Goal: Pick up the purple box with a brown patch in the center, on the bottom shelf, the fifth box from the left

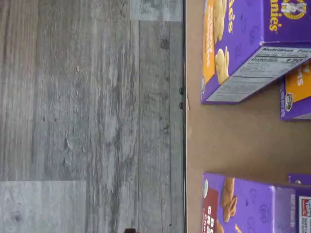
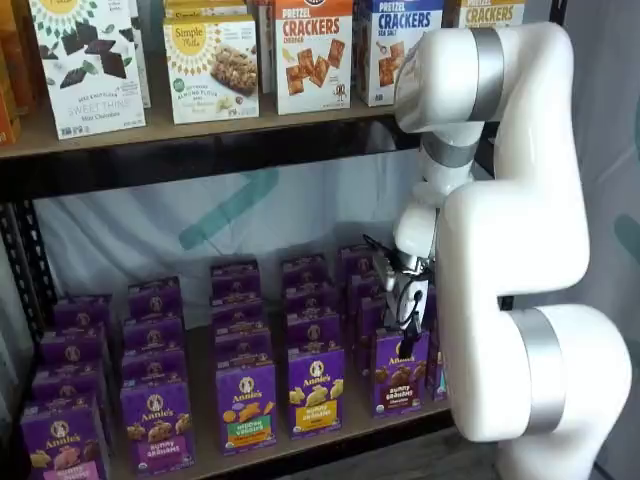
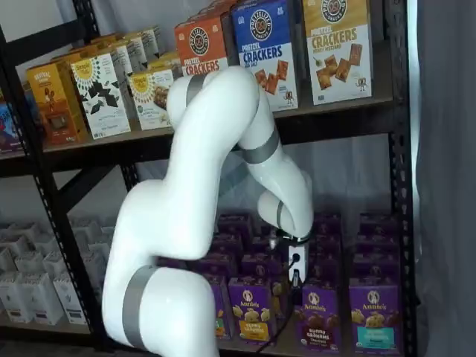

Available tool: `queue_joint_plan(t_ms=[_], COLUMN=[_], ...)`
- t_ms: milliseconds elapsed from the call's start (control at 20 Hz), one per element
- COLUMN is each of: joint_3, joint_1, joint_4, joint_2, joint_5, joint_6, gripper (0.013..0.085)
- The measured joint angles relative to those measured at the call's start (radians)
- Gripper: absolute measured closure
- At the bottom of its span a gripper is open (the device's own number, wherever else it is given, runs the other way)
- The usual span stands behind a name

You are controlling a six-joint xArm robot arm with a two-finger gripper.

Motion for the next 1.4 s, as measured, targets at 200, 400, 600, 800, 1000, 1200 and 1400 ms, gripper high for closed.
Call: queue_joint_plan(t_ms=[200,400,600,800,1000,1200,1400], joint_3=[-0.057,-0.064,-0.083,-0.139,-0.215,-0.270,-0.294], joint_1=[0.005,0.027,0.033,0.021,0.004,-0.003,-0.001], joint_4=[0.079,0.150,0.166,0.146,0.105,0.052,0.027], joint_2=[-0.002,-0.006,0.007,0.047,0.104,0.155,0.187], joint_5=[0.132,0.110,0.103,0.129,0.151,0.156,0.146], joint_6=[-0.052,-0.091,-0.097,-0.086,-0.064,-0.025,-0.004], gripper=[0.0130,0.0130,0.0130,0.0130,0.0130,0.0130,0.0130])
